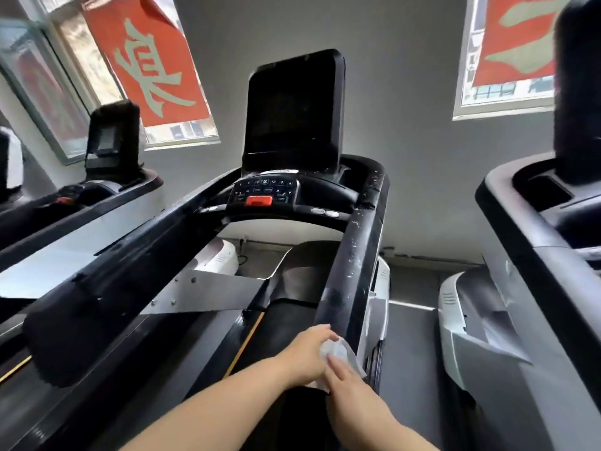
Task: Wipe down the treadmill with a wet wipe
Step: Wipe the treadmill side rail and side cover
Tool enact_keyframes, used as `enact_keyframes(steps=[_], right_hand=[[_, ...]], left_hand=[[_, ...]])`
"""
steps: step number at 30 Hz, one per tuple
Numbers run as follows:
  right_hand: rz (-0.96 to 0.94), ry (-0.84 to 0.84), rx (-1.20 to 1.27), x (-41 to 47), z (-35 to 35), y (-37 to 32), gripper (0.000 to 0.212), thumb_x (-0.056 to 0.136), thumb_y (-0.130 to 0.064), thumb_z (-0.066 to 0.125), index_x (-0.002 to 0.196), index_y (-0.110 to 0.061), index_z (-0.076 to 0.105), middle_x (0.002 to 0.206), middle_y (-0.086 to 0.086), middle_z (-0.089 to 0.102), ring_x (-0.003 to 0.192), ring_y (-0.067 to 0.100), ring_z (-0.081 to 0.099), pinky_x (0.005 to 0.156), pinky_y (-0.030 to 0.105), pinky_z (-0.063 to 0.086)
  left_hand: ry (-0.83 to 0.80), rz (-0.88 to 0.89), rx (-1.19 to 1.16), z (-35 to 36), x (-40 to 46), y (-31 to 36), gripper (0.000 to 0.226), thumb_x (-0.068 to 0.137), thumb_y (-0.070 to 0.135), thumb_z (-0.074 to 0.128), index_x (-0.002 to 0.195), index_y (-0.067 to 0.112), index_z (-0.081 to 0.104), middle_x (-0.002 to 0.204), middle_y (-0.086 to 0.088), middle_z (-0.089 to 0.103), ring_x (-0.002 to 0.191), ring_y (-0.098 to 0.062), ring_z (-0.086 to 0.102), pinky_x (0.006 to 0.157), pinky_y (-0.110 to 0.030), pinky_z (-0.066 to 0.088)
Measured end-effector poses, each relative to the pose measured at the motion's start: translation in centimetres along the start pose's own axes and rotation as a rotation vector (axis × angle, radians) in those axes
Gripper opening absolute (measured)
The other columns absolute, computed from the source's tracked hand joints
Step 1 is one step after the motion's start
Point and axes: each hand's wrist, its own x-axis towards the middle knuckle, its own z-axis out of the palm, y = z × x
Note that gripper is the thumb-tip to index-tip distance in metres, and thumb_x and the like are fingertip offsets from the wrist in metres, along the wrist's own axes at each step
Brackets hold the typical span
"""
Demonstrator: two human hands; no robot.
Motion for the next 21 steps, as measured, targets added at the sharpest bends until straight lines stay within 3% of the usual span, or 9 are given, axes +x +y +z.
enact_keyframes(steps=[1, 4, 6, 8, 10, 12, 13, 16, 21], right_hand=[[0.03, -0.073, -0.031, 0.1, 0.6, -0.3, 0.062, 0.09, -0.014, 0.043, 0.147, -0.001, 0.024, 0.155, 0.011, 0.014, 0.141, 0.025, 0.027, 0.108, 0.026, 0.031], [0.034, -0.183, -0.026, 0.1, 2.3, -0.6, 0.059, 0.059, -0.048, 0.063, 0.107, -0.016, 0.073, 0.124, 0.009, 0.047, 0.105, 0.026, 0.063, 0.083, 0.027, 0.053], [-0.006, -0.114, -0.075, 0.2, 3.4, -0.6, 0.065, 0.039, -0.055, 0.075, 0.095, -0.022, 0.076, 0.11, 0.003, 0.061, 0.098, 0.029, 0.057, 0.083, 0.029, 0.046], [-0.096, -0.068, -0.086, -0.2, 3.4, -0.2, 0.053, 0.052, -0.052, 0.071, 0.098, -0.026, 0.065, 0.114, -0.001, 0.059, 0.102, 0.026, 0.056, 0.082, 0.024, 0.044], [-0.15, 0.13, -0.159, -0.3, 4.1, 0.1, 0.011, 0.084, -0.028, 0.044, 0.088, -0.019, 0.049, 0.11, 0.006, 0.061, 0.101, 0.023, 0.064, 0.078, 0.019, 0.049], [-0.088, 0.128, -0.172, 0.6, 5.2, 0.3, 0.031, 0.091, -0.007, 0.015, 0.091, -0.01, 0.046, 0.096, 0.017, 0.055, 0.103, 0.03, 0.059, 0.093, 0.026, 0.042], [-0.019, 0.136, -0.18, 1.0, 4.9, 0.1, 0.036, 0.086, -0.004, 0.019, 0.097, -0.005, 0.053, 0.094, 0.017, 0.053, 0.104, 0.033, 0.057, 0.097, 0.03, 0.041], [0.064, 0.038, -0.167, 3.1, 4.9, 0.4, 0.05, 0.077, -0.028, 0.041, 0.119, -0.007, 0.058, 0.115, 0.019, 0.064, 0.113, 0.034, 0.06, 0.086, 0.038, 0.054], [0.109, 0.049, -0.152, 2.5, 4.5, 0.5, 0.049, 0.098, -0.046, 0.017, 0.124, -0.017, 0.046, 0.126, 0.012, 0.06, 0.123, 0.031, 0.049, 0.085, 0.037, 0.054]], left_hand=[[-0.02, 0.005, 0.025, -0.1, 0.1, -0.3, 0.044, 0.09, 0.004, 0.049, 0.133, 0.012, 0.048, 0.151, -0.003, 0.03, 0.139, -0.012, 0.027, 0.1, -0.004, 0.012], [-0.053, 0.008, 0.063, -0.4, 0.0, -1.4, 0.049, 0.09, 0.004, 0.048, 0.137, 0.015, 0.043, 0.152, -0.003, 0.028, 0.14, -0.012, 0.024, 0.103, -0.007, 0.011], [-0.088, 0.013, 0.08, -1.0, -0.2, -1.8, 0.049, 0.091, 0.005, 0.047, 0.139, 0.014, 0.041, 0.151, -0.003, 0.029, 0.14, -0.014, 0.025, 0.104, -0.01, 0.014], [-0.129, 0.034, 0.096, -1.6, -0.7, -2.4, 0.048, 0.091, 0.005, 0.048, 0.139, 0.011, 0.043, 0.148, -0.005, 0.035, 0.137, -0.016, 0.031, 0.1, -0.008, 0.018], [-0.151, 0.048, 0.104, -1.7, -1.0, -3.2, 0.051, 0.092, 0.006, 0.05, 0.141, 0.013, 0.04, 0.15, -0.004, 0.032, 0.139, -0.013, 0.028, 0.096, -0.003, 0.013], [-0.169, 0.05, 0.119, -1.6, -1.0, -3.9, 0.056, 0.09, 0.003, 0.049, 0.143, 0.017, 0.037, 0.153, -0.002, 0.027, 0.141, -0.012, 0.023, 0.098, -0.003, 0.009], [-0.174, 0.045, 0.119, -1.6, -1.0, -4.1, 0.059, 0.089, 0.0, 0.048, 0.143, 0.018, 0.037, 0.152, -0.001, 0.03, 0.14, -0.012, 0.026, 0.1, -0.005, 0.011], [-0.144, 0.043, 0.108, -2.6, -0.6, -4.4, 0.063, 0.086, -0.003, 0.049, 0.143, 0.02, 0.037, 0.145, 0.001, 0.041, 0.134, -0.013, 0.037, 0.103, -0.013, 0.025], [-0.07, -0.008, 0.116, -3.4, -1.0, -4.9, 0.064, 0.09, 0.0, 0.048, 0.148, 0.019, 0.028, 0.154, 0.003, 0.027, 0.141, -0.009, 0.023, 0.104, -0.009, 0.012]])
